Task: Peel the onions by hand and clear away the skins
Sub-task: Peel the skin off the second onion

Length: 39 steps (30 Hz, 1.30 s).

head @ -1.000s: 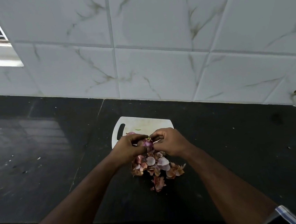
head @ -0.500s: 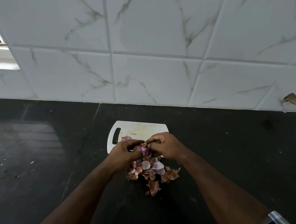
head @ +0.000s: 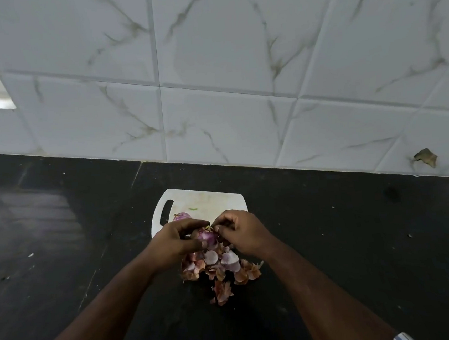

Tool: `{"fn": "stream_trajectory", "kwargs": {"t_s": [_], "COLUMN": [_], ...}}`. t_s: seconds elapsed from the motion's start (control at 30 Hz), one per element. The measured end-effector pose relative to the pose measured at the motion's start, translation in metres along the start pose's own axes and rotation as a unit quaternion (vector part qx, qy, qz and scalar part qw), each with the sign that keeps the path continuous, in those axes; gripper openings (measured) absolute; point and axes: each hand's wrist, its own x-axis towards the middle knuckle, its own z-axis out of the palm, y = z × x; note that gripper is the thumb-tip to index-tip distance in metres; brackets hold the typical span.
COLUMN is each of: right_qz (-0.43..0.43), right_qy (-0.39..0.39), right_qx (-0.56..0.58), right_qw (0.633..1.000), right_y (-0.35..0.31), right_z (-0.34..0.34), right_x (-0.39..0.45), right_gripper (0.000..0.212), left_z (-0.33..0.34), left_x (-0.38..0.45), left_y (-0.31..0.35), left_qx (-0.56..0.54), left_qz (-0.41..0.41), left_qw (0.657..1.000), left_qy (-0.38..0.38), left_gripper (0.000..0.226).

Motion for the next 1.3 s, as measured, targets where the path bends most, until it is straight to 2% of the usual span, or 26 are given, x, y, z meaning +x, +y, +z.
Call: {"fn": "stream_trajectory", "kwargs": {"t_s": [0.2,0.5,0.7,0.9,1.03,1.1,1.2,1.3], "right_qz": [-0.009,-0.029,-0.018,-0.006,-0.004,0.019,0.031,0.034], "right_qy": [0.025,0.081,0.089,0.06,0.027,-0.004,-0.044,0.0], "right_qx": [0.087,0.048,0.009,-0.055,-0.121,-0.119,-0.115,0.002], "right_qw": [0.996,0.995,0.996,0.997,0.992,0.993,0.992,0.999], "right_y": [0.0,-0.006,0.002,0.008,0.012,0.018,0.018,0.004], "right_z": [0.002,0.003,0.002,0.006,0.005,0.003,-0.001,-0.005], "right_x": [-0.005,-0.005,-0.003,-0.009,-0.012,-0.012,-0.01,-0.008], "right_gripper": [0.028,0.024,0.023,0.026,0.031,0.03,0.028,0.039], "left_z": [0.001,-0.001,-0.002,-0.001,-0.002,-0.005,-0.007,-0.006], "left_x": [0.004,0.002,-0.008,-0.011,-0.01,-0.009,-0.007,-0.003], "left_y": [-0.004,0.005,0.002,-0.008,-0.011,-0.013,-0.013,-0.015], "left_qx": [-0.025,-0.019,-0.152,-0.248,-0.343,-0.388,-0.399,-0.408], "left_qz": [0.002,0.028,0.027,0.006,0.001,-0.003,-0.016,-0.029], "left_qw": [1.0,0.999,0.987,0.965,0.936,0.918,0.913,0.908], "left_qy": [0.013,0.0,-0.048,-0.084,-0.083,-0.082,-0.087,-0.087], "left_gripper": [0.05,0.05,0.05,0.051,0.05,0.053,0.056,0.054]}}
